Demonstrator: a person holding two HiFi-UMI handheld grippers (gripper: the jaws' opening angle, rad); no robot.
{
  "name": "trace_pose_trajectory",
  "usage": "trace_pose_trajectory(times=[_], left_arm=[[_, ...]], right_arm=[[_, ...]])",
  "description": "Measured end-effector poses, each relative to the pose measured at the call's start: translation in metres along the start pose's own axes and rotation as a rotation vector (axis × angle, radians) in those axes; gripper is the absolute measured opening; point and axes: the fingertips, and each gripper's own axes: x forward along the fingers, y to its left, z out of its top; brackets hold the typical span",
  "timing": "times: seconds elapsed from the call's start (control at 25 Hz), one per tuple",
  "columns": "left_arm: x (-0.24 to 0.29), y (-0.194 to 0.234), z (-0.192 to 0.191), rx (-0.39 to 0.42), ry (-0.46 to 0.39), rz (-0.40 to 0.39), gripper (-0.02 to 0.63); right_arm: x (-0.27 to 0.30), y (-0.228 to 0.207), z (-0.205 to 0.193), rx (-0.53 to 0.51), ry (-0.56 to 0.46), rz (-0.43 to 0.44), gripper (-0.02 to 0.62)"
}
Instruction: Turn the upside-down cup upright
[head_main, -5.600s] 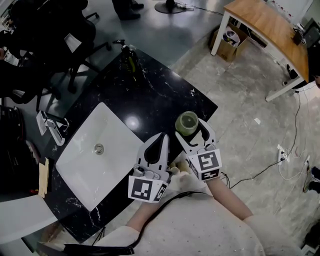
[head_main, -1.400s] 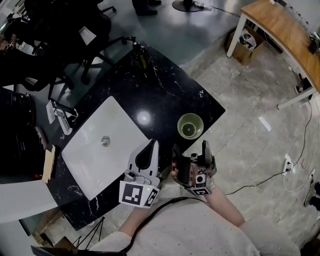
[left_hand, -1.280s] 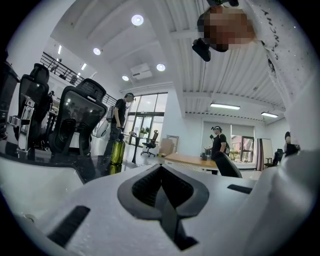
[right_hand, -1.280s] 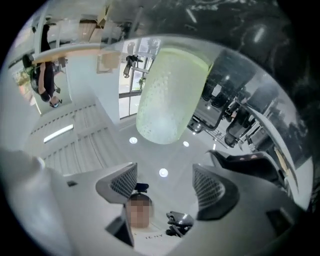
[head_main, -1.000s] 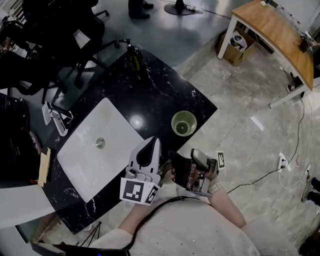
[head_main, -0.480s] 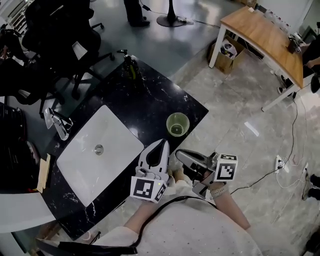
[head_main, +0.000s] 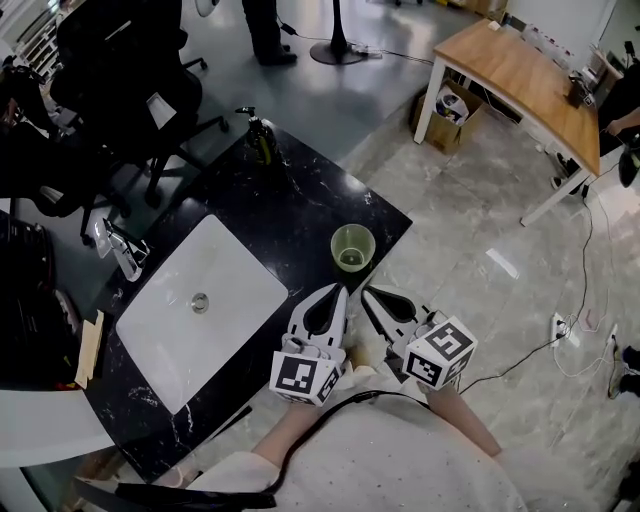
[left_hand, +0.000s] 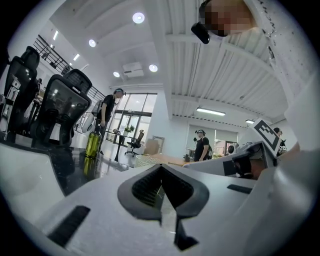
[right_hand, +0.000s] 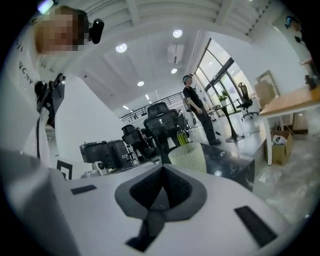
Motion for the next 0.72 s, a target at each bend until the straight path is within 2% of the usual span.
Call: trace_pose_trajectory(times=[0.36, 0.72], left_arm=[[-0.001, 0.000, 0.004, 0.007, -0.008, -0.006, 0.006], [0.002, 0.001, 0.006, 0.010, -0.012, -0.004, 0.007]], right_arm=[[0.001, 0.011, 0.010, -0.146, -0.038, -0.036, 0.006], [0.003, 0.008, 0.014, -0.166, -0.048, -0.043, 0.006]])
